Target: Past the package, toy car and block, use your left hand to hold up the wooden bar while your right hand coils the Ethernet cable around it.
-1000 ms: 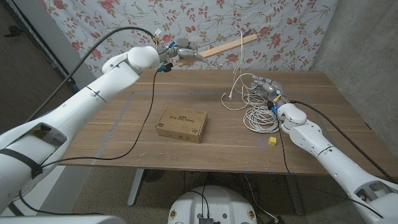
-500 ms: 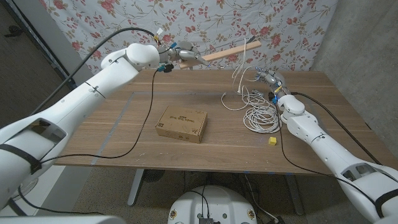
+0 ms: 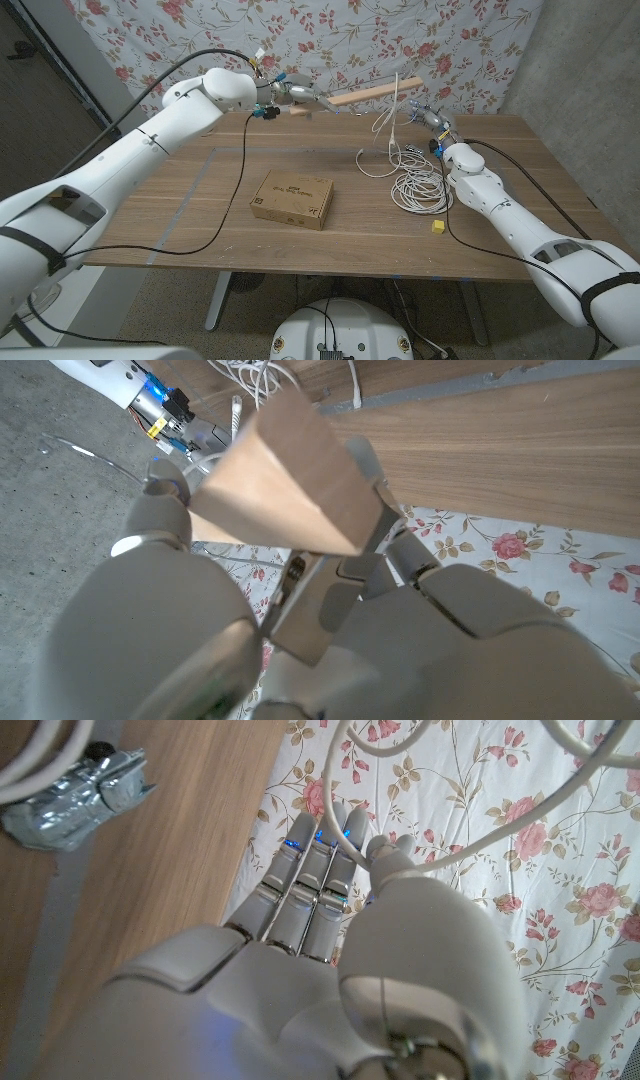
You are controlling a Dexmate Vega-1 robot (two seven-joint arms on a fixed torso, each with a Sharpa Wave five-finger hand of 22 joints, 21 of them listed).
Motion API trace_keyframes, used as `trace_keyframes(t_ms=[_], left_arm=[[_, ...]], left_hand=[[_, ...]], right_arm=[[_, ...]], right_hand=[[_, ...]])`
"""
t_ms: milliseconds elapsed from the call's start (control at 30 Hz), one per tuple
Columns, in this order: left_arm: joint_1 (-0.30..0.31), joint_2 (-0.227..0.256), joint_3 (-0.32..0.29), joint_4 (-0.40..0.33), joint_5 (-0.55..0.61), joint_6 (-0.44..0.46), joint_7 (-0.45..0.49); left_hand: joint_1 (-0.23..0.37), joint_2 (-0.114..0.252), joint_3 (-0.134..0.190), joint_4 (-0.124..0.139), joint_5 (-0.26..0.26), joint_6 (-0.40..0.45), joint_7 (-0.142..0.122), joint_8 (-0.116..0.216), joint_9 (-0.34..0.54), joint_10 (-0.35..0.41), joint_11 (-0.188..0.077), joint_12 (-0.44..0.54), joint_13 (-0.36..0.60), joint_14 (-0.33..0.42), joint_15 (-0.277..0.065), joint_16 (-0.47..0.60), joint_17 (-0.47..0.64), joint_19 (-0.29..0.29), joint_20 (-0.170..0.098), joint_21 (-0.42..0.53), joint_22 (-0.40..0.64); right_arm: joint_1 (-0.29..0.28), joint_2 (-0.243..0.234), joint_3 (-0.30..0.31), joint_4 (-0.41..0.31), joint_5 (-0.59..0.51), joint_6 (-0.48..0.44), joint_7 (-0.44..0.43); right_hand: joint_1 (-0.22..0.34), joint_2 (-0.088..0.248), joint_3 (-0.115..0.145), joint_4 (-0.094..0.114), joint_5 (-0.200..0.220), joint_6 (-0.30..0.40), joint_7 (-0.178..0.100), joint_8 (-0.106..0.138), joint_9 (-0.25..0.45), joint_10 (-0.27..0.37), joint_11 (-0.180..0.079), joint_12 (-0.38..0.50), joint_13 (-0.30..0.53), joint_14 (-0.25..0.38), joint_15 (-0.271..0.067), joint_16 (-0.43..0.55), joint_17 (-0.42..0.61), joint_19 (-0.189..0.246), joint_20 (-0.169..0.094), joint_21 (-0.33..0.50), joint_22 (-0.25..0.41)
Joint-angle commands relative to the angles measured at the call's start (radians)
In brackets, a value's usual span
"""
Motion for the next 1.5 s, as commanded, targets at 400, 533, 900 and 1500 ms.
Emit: trace_keyframes(t_ms=[400, 533, 900, 1500], left_arm=[[-0.058, 0.018, 0.072, -0.004, -0.002, 0.076, -0.116], [-0.074, 0.023, 0.089, -0.005, 0.01, 0.095, -0.143], [-0.104, 0.037, 0.123, -0.02, 0.055, 0.14, -0.187], [-0.056, 0.032, 0.1, -0.018, 0.085, 0.111, -0.098]], left_hand=[[-0.263, 0.284, 0.327, 0.307, 0.004, 0.083, 0.074, 0.011, 0.006, 0.017, 0.007, -0.013, -0.007, 0.011, -0.002, 0.006, 0.0, 0.014, 0.001, 0.014, 0.001], [-0.262, 0.287, 0.33, 0.306, 0.006, 0.086, 0.075, 0.012, 0.006, 0.025, 0.01, -0.014, -0.007, 0.015, -0.005, 0.011, 0.0, 0.02, 0.0, 0.017, 0.001], [-0.256, 0.291, 0.34, 0.302, 0.01, 0.087, 0.079, 0.017, 0.012, 0.026, 0.009, -0.001, 0.005, 0.01, -0.005, 0.022, 0.009, 0.021, -0.002, 0.026, 0.002], [-0.257, 0.288, 0.342, 0.302, 0.009, 0.086, 0.077, 0.016, 0.013, 0.024, 0.008, 0.0, 0.002, 0.014, -0.005, 0.026, 0.002, 0.019, -0.001, 0.034, 0.001]], right_arm=[[0.122, 0.034, -0.044, 0.094, -0.049, 0.054, 0.064], [0.126, 0.019, -0.052, 0.064, -0.065, 0.047, 0.067], [0.136, 0.008, -0.061, 0.015, -0.079, 0.042, 0.09], [0.138, -0.005, -0.084, -0.149, -0.086, 0.094, 0.211]], right_hand=[[-0.001, -0.003, -0.001, 0.012, 0.003, 0.109, 0.103, 0.006, 0.014, -0.008, 0.002, 0.007, 0.015, -0.004, -0.094, -0.011, 0.01, -0.015, -0.05, 0.021, 0.004], [-0.001, -0.003, -0.002, 0.013, 0.004, 0.108, 0.103, 0.006, 0.017, -0.008, -0.001, 0.008, 0.018, -0.003, -0.094, -0.013, 0.011, -0.017, -0.051, 0.026, 0.004], [0.001, -0.004, -0.004, 0.015, 0.006, 0.108, 0.099, 0.007, 0.023, -0.009, -0.001, 0.01, 0.025, -0.004, -0.094, -0.021, 0.013, -0.024, -0.054, 0.038, 0.003], [0.006, -0.004, -0.006, 0.016, 0.007, 0.115, 0.104, 0.004, 0.023, -0.004, 0.003, 0.015, 0.036, 0.007, -0.095, -0.024, 0.023, -0.025, -0.051, 0.064, 0.0]])
